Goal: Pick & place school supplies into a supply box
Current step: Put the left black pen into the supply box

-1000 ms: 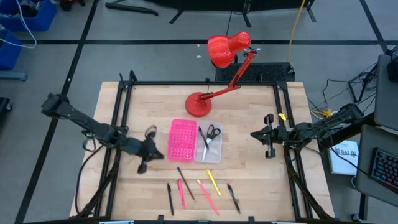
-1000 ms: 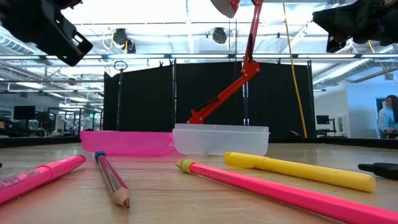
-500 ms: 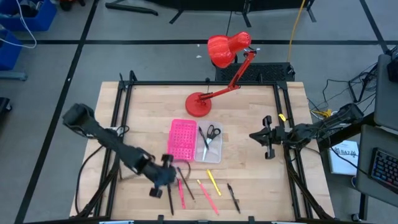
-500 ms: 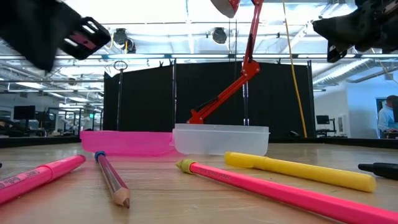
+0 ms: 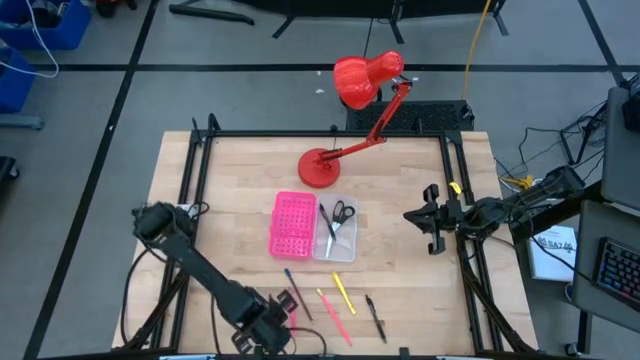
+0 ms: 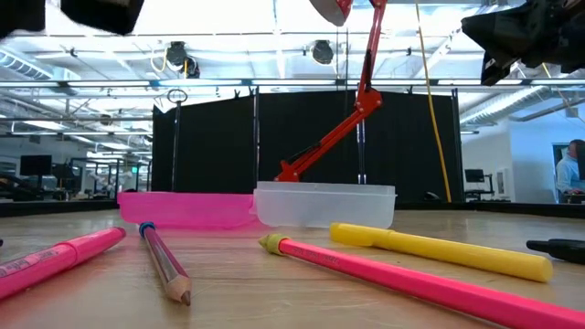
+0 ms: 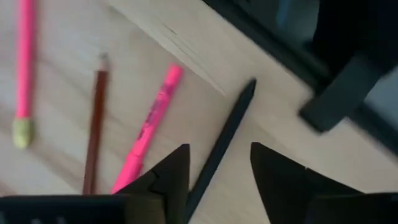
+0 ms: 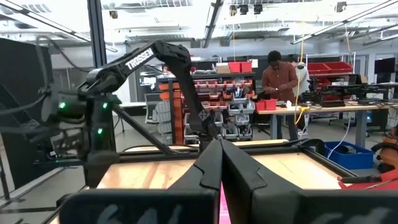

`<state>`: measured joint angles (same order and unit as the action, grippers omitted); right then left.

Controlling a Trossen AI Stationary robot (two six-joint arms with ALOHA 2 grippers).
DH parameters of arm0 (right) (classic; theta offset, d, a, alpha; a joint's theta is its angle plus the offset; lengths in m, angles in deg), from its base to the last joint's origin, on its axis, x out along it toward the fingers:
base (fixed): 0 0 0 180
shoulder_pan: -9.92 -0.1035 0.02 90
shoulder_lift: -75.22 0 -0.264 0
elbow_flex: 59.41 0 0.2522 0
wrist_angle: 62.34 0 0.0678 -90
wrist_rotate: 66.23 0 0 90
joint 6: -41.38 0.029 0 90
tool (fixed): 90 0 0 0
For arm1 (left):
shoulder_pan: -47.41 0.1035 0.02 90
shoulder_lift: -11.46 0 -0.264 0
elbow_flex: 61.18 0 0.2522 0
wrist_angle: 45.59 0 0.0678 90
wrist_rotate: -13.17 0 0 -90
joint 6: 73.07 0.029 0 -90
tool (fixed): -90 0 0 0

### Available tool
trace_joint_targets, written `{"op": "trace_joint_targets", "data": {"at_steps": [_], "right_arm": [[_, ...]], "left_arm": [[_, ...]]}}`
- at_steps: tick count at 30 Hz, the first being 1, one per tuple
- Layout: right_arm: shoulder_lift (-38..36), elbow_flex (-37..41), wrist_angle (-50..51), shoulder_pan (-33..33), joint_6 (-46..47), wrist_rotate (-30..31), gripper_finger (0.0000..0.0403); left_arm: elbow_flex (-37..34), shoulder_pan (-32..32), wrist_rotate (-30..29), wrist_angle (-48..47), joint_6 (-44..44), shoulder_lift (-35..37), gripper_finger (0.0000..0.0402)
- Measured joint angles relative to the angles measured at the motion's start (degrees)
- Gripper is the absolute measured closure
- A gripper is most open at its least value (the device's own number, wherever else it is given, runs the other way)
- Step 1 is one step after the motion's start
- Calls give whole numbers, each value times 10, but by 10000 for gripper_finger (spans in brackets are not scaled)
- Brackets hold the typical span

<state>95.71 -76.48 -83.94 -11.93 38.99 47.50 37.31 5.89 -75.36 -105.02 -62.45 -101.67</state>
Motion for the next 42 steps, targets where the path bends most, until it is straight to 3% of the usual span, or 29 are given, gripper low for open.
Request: {"op": "trace_joint_targets", "data": {"at_steps": [6, 20, 31, 38, 42], "right_arm": [[0, 1, 0, 0, 1, 0, 403], [0, 1, 5, 0, -2, 0, 403], [1, 2, 16, 0, -2, 0, 403], [3, 2, 20, 0, 8, 0, 403], [6, 2, 20, 0, 13, 0, 403]], "left_arm": [[1, -3, -15, -12, 88, -32, 204], [-34, 26, 41, -6, 120, -39, 277], [-86, 29, 47, 68, 174, -35, 288], [-91, 28, 56, 68, 198, -35, 377], [-91, 27, 55, 58, 210, -36, 375]]}}
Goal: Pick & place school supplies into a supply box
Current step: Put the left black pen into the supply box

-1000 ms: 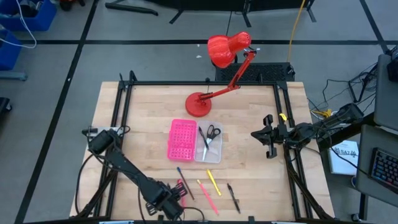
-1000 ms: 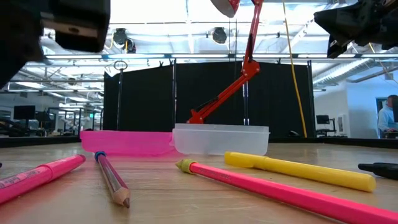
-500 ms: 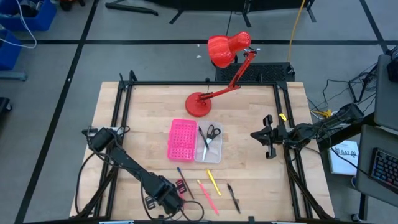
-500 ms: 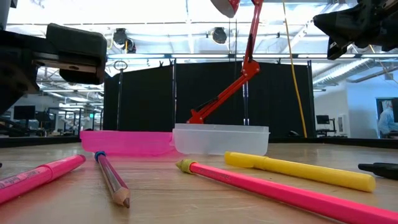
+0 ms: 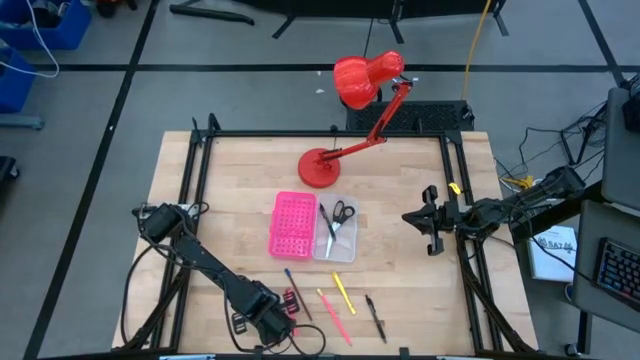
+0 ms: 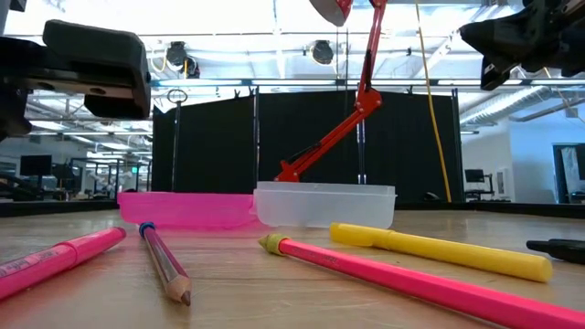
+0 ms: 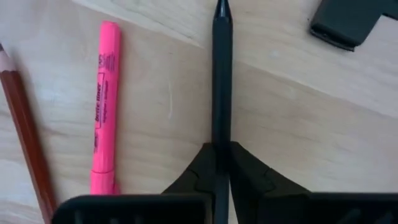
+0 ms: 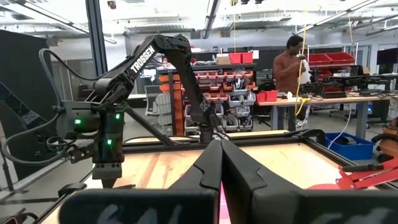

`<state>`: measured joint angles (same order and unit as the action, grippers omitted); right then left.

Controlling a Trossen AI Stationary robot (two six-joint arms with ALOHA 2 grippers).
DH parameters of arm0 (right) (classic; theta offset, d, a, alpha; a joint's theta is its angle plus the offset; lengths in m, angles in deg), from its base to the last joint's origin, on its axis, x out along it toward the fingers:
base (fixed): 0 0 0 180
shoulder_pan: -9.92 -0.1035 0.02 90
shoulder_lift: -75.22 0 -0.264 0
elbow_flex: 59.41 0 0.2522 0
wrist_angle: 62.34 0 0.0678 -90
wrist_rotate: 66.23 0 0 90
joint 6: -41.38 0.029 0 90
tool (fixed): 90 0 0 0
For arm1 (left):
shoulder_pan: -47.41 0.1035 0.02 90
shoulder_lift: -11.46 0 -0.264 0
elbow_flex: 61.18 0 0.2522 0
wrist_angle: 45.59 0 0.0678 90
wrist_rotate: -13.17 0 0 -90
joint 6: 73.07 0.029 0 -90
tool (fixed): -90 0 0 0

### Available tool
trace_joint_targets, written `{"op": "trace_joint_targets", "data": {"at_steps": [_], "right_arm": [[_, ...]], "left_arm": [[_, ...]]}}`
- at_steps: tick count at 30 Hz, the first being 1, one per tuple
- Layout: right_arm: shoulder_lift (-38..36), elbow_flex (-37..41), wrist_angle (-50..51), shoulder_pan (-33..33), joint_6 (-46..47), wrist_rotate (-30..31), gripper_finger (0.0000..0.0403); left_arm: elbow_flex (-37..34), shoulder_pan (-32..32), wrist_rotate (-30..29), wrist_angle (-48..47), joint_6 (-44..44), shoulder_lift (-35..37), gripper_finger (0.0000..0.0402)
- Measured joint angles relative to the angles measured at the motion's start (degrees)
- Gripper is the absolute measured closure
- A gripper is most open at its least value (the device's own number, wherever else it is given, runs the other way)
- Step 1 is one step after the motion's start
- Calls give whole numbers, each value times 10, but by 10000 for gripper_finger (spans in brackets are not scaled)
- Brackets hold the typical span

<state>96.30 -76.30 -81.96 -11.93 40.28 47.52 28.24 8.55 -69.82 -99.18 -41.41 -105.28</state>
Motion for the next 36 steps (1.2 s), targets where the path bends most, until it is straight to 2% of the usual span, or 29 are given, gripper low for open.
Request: {"op": "trace_joint_targets", "data": {"at_steps": [4, 8, 11, 16, 22, 26, 29, 33, 36], "right_arm": [[8, 0, 0, 0, 5, 0, 403], [16, 0, 0, 0, 15, 0, 403], [19, 0, -1, 0, 19, 0, 403], [22, 0, -1, 0, 20, 1, 403], [28, 0, 1, 0, 22, 2, 403], [34, 0, -1, 0, 21, 2, 403], [38, 0, 1, 0, 20, 2, 403], [43, 0, -1, 0, 20, 2, 403], [42, 0, -5, 0, 25, 2, 403]], "left_arm": [[0, -13, -37, -24, 44, 4, 362], [-1, -19, -78, -40, 55, 25, 380], [-8, -14, -134, -74, 79, 54, 381], [-3, -4, -243, -78, 138, 116, 379], [-3, 35, -303, -38, 252, 178, 371], [-3, 94, -289, 10, 322, 200, 370], [-3, 153, -254, 56, 385, 204, 369], [-3, 236, -150, 136, 470, 193, 368], [-2, 296, -61, 175, 501, 178, 368]]}}
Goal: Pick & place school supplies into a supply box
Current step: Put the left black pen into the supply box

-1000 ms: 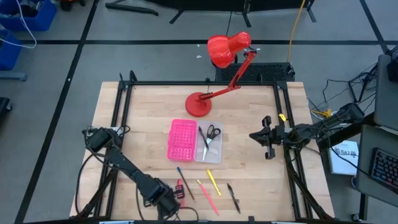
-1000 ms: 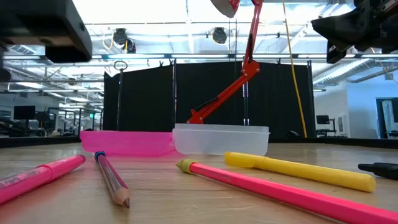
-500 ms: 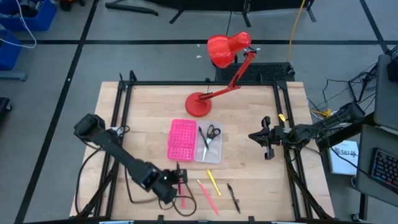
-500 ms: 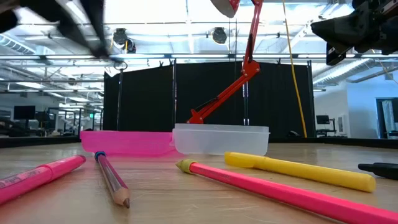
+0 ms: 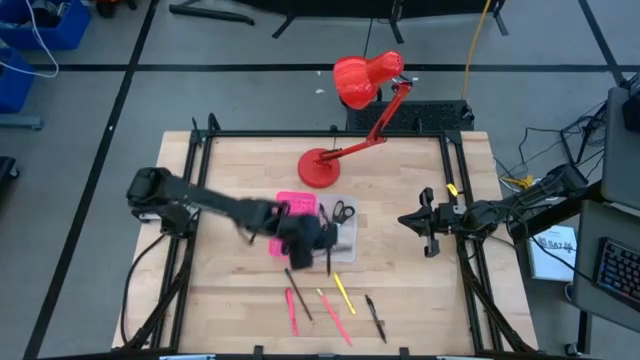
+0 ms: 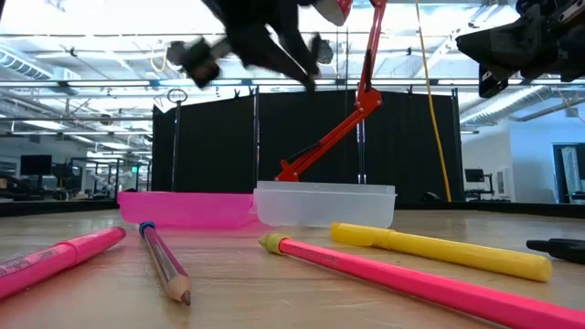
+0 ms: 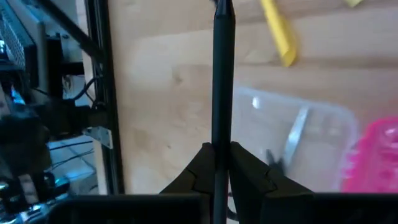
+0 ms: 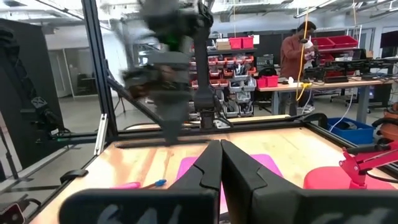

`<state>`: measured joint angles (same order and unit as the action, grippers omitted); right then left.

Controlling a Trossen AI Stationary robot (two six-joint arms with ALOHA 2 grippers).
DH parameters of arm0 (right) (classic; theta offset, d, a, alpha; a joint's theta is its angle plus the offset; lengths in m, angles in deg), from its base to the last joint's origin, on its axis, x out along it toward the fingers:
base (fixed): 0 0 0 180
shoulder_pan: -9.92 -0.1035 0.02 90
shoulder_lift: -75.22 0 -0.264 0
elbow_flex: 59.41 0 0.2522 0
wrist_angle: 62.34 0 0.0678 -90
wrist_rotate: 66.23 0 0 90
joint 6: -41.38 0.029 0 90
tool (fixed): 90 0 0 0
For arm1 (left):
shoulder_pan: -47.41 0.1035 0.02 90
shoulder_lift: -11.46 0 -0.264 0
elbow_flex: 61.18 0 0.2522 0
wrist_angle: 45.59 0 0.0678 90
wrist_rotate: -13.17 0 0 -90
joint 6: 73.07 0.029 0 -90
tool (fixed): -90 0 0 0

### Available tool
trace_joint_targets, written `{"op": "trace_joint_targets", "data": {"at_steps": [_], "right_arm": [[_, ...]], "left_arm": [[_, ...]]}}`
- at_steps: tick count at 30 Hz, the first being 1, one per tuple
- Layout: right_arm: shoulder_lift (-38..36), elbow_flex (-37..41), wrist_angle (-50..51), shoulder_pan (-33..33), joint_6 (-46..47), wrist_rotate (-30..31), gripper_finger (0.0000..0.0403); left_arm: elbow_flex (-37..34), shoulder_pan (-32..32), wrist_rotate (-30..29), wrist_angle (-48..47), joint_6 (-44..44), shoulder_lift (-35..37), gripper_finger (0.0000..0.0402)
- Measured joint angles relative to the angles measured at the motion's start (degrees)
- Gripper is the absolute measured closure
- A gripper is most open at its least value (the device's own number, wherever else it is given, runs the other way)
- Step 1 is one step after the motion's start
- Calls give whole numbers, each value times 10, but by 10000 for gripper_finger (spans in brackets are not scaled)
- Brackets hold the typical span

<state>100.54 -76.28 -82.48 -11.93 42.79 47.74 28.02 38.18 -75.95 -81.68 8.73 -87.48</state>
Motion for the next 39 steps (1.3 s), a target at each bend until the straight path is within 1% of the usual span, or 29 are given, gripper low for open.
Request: {"op": "trace_joint_targets", "data": {"at_steps": [2, 4, 8, 11, 14, 17, 19, 22, 26, 28, 35, 39], "right_arm": [[0, 0, -2, 0, 1, 0, 403], [0, 0, -3, 0, 1, 0, 403], [3, 0, -1, 0, 1, 0, 403], [3, 0, -2, 0, 1, 0, 403], [3, 0, -1, 0, 1, 0, 403], [5, 0, -1, 0, 1, 0, 403], [6, 0, -1, 0, 1, -1, 403], [8, 0, -1, 0, 7, -1, 403], [10, 0, -2, 0, 9, -1, 403], [11, 0, -1, 0, 9, -1, 403], [11, 0, -2, 0, 9, -1, 403], [11, 0, -2, 0, 8, -1, 403]], "left_arm": [[0, 37, 42, 18, 17, -15, 367], [0, 68, 71, 28, 24, -35, 367], [0, 112, 91, 30, 28, -79, 367], [0, 128, 91, 16, 37, -105, 367], [0, 130, 89, 8, 54, -124, 367], [0, 128, 68, 5, 66, -131, 367], [1, 128, 67, 5, 71, -134, 367], [1, 128, 65, -22, 74, -140, 367], [1, 128, 31, -30, 76, -145, 366], [1, 129, 26, -27, 74, -144, 366], [1, 122, 11, -27, -9, -144, 361], [1, 113, 5, -26, -30, -144, 330]]}}
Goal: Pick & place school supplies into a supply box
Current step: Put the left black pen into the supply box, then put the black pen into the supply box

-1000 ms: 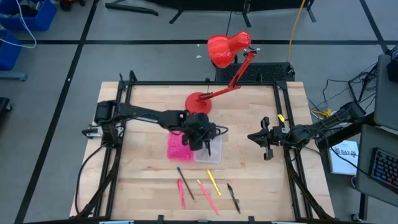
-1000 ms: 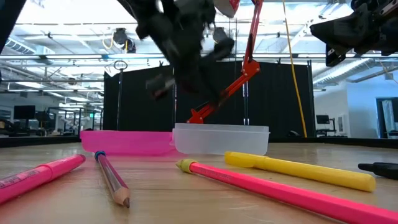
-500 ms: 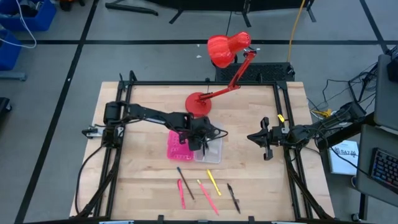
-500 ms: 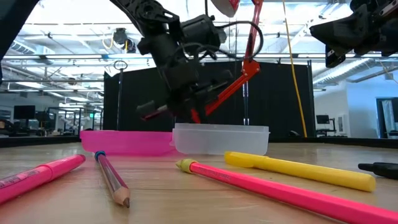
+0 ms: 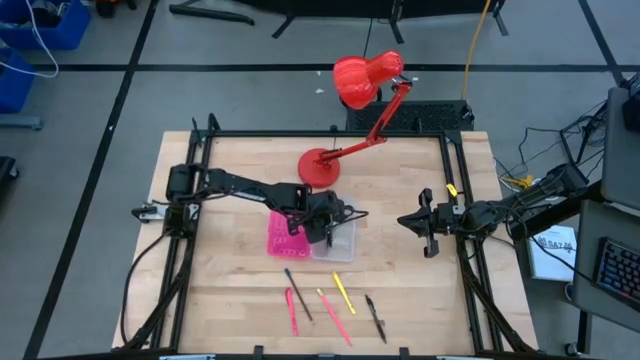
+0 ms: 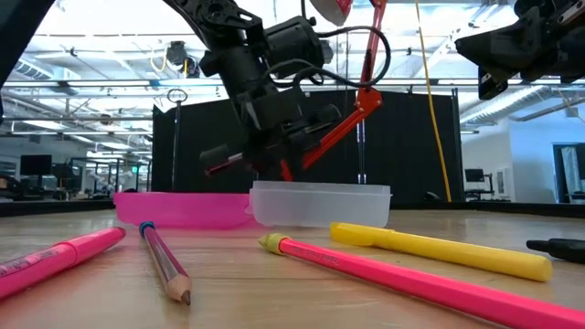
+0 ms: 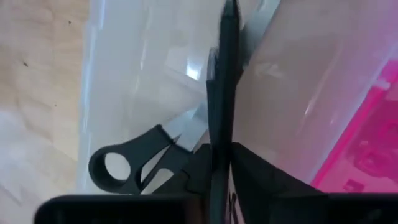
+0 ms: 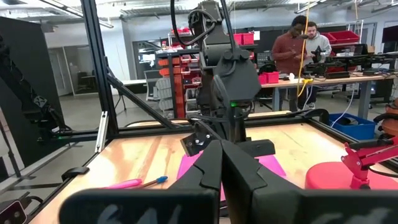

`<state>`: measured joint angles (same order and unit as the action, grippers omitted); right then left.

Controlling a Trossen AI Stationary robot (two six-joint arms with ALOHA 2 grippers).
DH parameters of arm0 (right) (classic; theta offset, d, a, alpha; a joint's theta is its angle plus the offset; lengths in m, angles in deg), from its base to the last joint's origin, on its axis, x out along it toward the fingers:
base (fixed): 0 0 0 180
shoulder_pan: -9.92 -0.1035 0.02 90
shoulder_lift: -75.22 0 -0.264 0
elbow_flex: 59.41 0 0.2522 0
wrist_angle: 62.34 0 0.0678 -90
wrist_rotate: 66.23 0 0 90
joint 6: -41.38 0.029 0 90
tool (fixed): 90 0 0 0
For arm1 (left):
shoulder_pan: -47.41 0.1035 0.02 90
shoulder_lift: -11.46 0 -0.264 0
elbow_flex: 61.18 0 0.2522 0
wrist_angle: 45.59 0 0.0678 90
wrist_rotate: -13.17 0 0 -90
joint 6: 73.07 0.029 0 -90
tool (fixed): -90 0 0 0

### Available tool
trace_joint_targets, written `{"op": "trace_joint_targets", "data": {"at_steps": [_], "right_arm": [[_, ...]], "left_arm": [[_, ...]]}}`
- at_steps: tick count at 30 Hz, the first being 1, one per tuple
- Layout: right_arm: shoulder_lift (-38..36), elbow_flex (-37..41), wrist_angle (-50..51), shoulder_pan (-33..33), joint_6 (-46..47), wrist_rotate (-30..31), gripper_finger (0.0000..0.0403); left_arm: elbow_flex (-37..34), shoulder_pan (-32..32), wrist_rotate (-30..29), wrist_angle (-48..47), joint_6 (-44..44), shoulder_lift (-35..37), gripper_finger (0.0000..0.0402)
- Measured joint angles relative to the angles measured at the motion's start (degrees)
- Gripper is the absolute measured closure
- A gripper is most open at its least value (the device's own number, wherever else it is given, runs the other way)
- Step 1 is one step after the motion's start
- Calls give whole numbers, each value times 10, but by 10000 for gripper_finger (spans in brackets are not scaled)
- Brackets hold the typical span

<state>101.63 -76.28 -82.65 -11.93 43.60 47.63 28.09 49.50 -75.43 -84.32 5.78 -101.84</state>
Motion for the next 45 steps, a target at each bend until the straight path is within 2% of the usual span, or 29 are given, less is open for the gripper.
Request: {"op": "trace_joint_targets", "data": {"at_steps": [3, 7, 10, 16, 19, 21, 23, 25, 28, 33, 36, 38, 40, 45], "right_arm": [[0, 0, 0, 0, 0, 0, 403], [0, 0, 0, 0, -1, 0, 403], [0, 0, 0, 0, -2, 0, 403], [0, 0, -4, 0, -14, 0, 403], [1, 0, -2, 0, -14, 0, 403], [3, 0, -4, 0, -14, 0, 403], [3, 0, -4, 0, -13, 0, 403], [3, 0, -5, 0, -6, -1, 403], [3, 0, -4, 0, 2, -1, 403], [5, 0, -8, 0, 8, 0, 403], [8, 0, -7, 0, 22, 0, 403], [10, 0, -4, 0, 31, 0, 403], [12, 0, -4, 0, 37, 0, 403], [12, 0, -4, 0, 42, 0, 403]], "left_arm": [[0, -7, -4, 0, -5, 0, 294], [0, -21, -54, 2, 3, 0, 253], [-1, -34, -74, -5, -5, 19, 243], [-1, -73, -53, -23, -51, 120, 241], [0, -80, -27, -81, -116, 187, 244], [1, -74, 17, -153, -183, 231, 258], [-5, -65, 90, -231, -261, 269, 285], [-42, -62, 137, -253, -326, 315, 325], [-151, -79, 133, -189, -388, 389, 387], [-356, -99, 128, 33, -429, 505, 395], [-447, -99, 105, 192, -514, 578, 395], [-487, -98, 45, 259, -592, 623, 395], [-508, -98, -8, 276, -639, 672, 398], [-530, -138, -61, 263, -690, 768, 398]]}}
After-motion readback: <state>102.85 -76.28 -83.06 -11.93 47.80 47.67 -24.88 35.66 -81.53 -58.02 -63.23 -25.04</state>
